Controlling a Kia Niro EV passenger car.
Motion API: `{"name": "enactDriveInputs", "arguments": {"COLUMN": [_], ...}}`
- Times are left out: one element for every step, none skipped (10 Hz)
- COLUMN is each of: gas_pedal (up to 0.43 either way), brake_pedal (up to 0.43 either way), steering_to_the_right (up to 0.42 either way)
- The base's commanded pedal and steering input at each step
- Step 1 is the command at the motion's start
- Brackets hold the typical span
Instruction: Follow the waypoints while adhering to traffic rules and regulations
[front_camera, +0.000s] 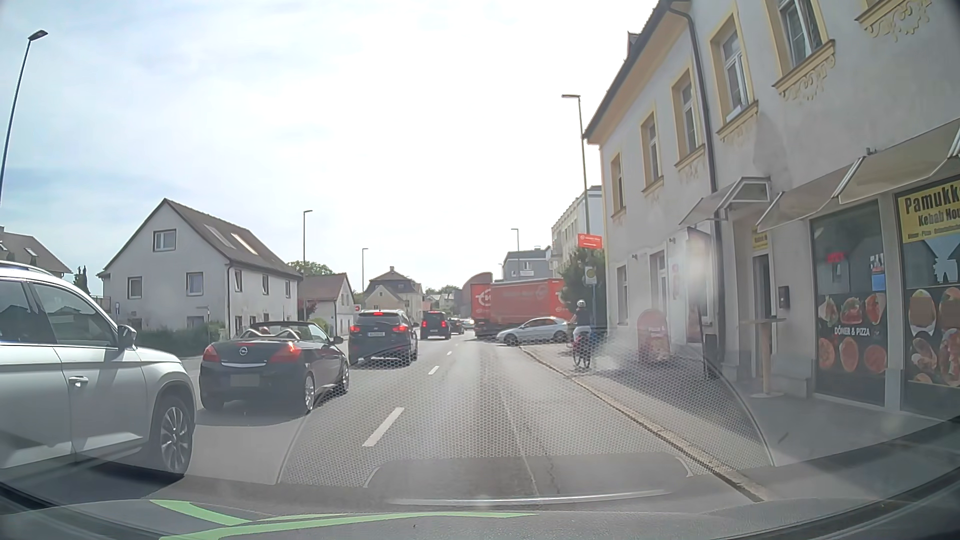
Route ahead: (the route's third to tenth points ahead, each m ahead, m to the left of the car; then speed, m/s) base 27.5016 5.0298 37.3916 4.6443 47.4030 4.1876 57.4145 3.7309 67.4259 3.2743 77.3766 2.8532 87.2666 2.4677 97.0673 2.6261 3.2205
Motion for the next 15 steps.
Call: {"name": "enactDriveInputs", "arguments": {"gas_pedal": [0.000,0.000,0.000,0.000,0.000,0.000,0.000,0.000,0.000,0.000,0.000,0.000,0.000,0.000,0.000], "brake_pedal": [0.000,0.000,0.000,0.000,0.000,0.000,0.000,0.000,0.000,0.000,0.000,0.000,0.000,0.000,0.006], "steering_to_the_right": [-0.019,-0.021,-0.021,-0.022,-0.021,-0.021,-0.022,-0.022,-0.022,-0.022,-0.022,-0.022,-0.023,-0.022,-0.020]}}
